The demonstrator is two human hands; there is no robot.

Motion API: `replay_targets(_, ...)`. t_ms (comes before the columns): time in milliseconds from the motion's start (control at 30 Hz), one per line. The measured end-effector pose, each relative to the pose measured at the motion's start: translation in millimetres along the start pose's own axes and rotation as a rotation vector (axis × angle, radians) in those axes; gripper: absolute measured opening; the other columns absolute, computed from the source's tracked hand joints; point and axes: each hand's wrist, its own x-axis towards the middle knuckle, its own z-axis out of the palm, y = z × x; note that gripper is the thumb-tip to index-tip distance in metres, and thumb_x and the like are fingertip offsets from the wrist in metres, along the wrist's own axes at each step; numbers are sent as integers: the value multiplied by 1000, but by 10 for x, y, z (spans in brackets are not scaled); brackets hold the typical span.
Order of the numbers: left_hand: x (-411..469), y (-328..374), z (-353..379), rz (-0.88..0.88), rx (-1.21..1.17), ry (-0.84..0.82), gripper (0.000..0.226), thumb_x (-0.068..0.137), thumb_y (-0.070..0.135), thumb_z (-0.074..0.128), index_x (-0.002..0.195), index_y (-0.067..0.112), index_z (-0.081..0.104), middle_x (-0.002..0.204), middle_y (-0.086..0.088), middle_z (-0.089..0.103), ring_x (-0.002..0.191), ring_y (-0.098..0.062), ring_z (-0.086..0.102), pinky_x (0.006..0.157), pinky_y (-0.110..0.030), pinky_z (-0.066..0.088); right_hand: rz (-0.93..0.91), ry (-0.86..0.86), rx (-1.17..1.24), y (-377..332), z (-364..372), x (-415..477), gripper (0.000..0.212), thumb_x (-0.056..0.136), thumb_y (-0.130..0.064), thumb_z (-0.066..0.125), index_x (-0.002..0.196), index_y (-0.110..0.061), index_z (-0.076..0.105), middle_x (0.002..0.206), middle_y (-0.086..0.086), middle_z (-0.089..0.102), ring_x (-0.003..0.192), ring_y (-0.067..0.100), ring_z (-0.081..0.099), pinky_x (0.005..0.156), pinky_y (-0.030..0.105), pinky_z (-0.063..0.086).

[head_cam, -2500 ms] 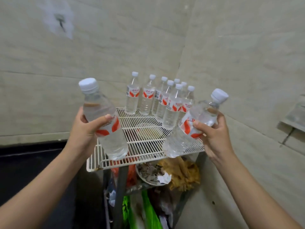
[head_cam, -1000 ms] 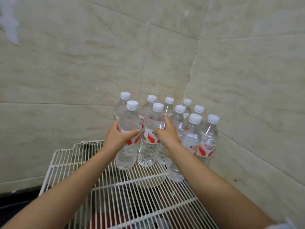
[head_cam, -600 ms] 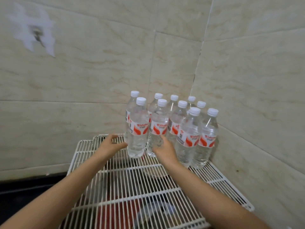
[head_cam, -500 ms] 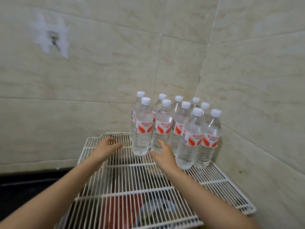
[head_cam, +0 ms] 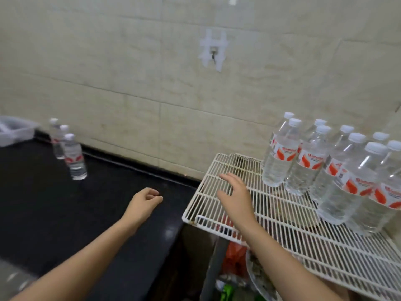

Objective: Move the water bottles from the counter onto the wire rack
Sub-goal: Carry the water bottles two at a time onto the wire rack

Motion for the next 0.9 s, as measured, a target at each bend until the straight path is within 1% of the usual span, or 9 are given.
replay_targets(67,-104,-170,-328,-36,-7,74,19,86,17,58,103,9,60,97,-8,60,81,-15,54,60,-21,39,-50,-62,30,-187,258,-93,40,83,-4,54,123,-13,53,142,7,39,134,17,30,100,13,18)
replay_targets(100,-140,-230,-485,-40,-17,112,18,86,16,58,102,8,60,97,-9,60,79,-14,53,59,-21,39,-71,-90,35,-264,374,-131,40,83,-4,54,123,-13,53,142,6,39,134,17,30,98,12,18)
replay_targets(200,-241,-374,-917,-44,-55,204,14,86,15,57,98,10,59,91,-6,58,71,-8,50,55,-24,37,-106,-180,18,-458,666,-206,42,85,-9,54,126,-16,50,144,5,36,135,16,29,104,18,19)
replay_targets(267,-325,-488,-1177,-42,-74,248,11,86,15,57,96,11,59,84,-2,57,67,-9,49,52,-26,36,-108,-220,12,-589,844,-242,42,85,-11,53,127,-17,49,145,5,35,135,17,28,106,22,20)
replay_targets(433,-506,-774,-1931,-45,-100,331,9,84,13,58,93,12,59,77,3,56,65,-8,49,55,-22,36,-144,-267,2,-983,1441,-349,42,85,-11,53,127,-16,49,143,6,37,135,17,28,104,22,21)
replay_targets(533,-621,-950,-2534,-57,-78,371,9,84,13,58,93,13,59,78,2,57,69,-10,51,57,-20,38,-152,-289,20,-1257,1941,-473,42,84,-11,55,126,-17,51,143,6,37,134,17,30,100,20,22)
replay_targets(633,-766,-1162,-3174,-73,-36,413,9,85,13,58,93,12,58,80,-1,57,73,-13,52,59,-19,38,-143,-341,46,-1554,2542,-675,42,82,-10,58,124,-15,53,141,10,39,132,20,33,99,20,24)
replay_targets(767,-978,-1489,-3922,-113,-10,482,9,87,13,55,95,11,57,83,-1,57,69,-9,51,56,-19,37,-146,-466,67,-1905,3308,-961,43,82,-13,59,124,-15,53,141,9,39,132,19,33,100,20,24)
replay_targets(900,-1092,-1863,-4384,-171,-58,581,6,86,7,54,91,7,58,86,-9,57,73,-16,50,58,-20,36,-139,-582,62,-2097,3839,-1101,44,82,-15,59,125,-16,52,139,8,40,131,18,35,99,19,25)
